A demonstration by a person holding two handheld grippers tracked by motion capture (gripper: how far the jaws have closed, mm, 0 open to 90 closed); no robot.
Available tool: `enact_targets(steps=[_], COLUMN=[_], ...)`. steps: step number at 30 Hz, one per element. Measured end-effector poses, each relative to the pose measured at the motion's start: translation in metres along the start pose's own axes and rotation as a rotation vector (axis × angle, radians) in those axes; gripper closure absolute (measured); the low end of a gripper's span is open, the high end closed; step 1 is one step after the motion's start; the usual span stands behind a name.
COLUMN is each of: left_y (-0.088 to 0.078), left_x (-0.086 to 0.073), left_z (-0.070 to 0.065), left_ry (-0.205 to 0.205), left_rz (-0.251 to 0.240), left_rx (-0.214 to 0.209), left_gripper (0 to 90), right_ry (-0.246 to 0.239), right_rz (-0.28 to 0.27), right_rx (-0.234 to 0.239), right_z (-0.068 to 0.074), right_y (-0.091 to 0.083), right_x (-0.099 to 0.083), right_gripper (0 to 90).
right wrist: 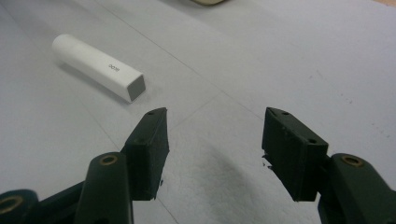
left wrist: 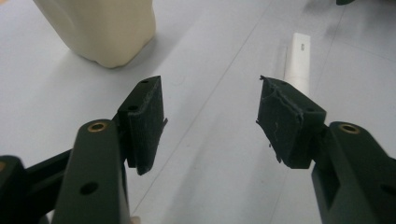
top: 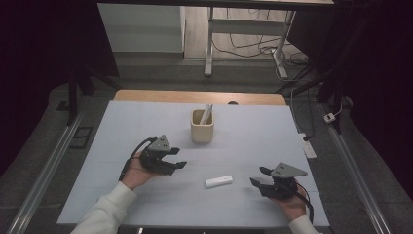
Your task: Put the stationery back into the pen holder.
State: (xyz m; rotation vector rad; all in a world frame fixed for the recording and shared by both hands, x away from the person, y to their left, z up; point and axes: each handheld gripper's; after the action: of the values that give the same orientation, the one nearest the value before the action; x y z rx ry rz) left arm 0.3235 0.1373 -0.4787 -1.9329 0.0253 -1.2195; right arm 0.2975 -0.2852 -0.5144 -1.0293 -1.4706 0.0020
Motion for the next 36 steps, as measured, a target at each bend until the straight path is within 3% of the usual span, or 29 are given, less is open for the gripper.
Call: enact_targets(steps=[7,15,24,30,36], left_y=[-0.006,-0.021,-0.043,-0.055,-0.058], left_x=[-0.018,-0.049,-0.080,-0.098,-0.101], left_z=[-0.003,-0.002,-0.002,-0.003,-0.002], left_ry=[-0.014,-0.047,-0.097,-0.124,-0.138], left_rz=[0.028,0.048,0.012,-0.010,-0.020], left_rx=[0.002,0.041,0.091,0.114,0.123], left_gripper=[39.3,38.7,37.8,37.5,36.8], right_ry=[0.000,-0.009,-0.011,-0.028,-0.072], right_rz=[-0.003,0.003,-0.003,-0.003,0.011], right_rx=[0.003,0.006,0.016,0.058,0.094], right_z=[0.000,0.000,0.001,0.002,0.002], right_y=[-0.001,-0.002,0.000,0.001,0.001], right_x=[0.000,0.002,0.004,0.009,0.025], right_gripper=[40.4,40.5,40.3,39.9,39.7])
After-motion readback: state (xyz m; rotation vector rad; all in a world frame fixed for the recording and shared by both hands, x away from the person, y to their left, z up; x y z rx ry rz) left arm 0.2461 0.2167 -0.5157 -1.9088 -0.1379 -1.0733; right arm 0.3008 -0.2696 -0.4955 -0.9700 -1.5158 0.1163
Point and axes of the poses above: each handheld gripper's, and its own axes: y roughly forward along the jaws, x roughly out of its top, z roughly to its left, and after that the axes turned 11 degrees about -y, right-handed
